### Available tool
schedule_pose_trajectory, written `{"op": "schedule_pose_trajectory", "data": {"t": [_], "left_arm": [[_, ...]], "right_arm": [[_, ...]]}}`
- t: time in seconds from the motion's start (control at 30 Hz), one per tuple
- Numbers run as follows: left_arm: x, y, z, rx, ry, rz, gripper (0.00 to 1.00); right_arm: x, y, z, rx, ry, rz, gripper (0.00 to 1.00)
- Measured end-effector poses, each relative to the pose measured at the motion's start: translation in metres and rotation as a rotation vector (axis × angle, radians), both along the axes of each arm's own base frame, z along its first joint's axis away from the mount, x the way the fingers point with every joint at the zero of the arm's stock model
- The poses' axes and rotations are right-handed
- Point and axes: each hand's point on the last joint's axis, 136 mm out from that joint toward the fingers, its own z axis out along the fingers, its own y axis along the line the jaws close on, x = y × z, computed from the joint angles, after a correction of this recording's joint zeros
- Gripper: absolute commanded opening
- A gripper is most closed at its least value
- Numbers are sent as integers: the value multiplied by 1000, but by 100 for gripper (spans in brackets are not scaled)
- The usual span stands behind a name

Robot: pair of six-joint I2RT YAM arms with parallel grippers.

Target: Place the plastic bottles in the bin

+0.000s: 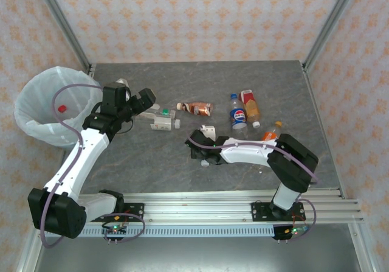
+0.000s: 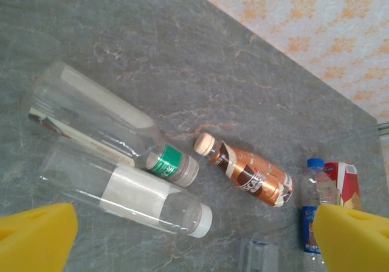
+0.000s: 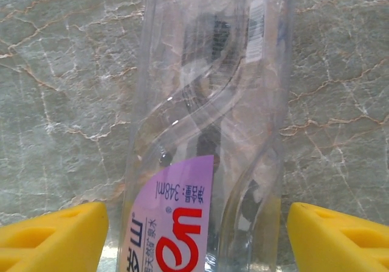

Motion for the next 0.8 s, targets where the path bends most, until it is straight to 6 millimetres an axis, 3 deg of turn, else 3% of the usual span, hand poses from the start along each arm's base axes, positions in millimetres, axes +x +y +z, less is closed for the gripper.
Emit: {"op": "schedule_pose_trajectory", "data": {"t": [0.23,0.63,0.8], "left_arm": [[-2,3,-8,-13,22,31,100],[3,-1,-31,-18,104,26,100],[2,-10,-29,-36,111,-26,100]], "right_arm": [[1,-13,-18,-105,10,-10,64],[5,-11,-12,-89,-24,-1,49],[5,-12,-2,-45,-60,6,40]]}}
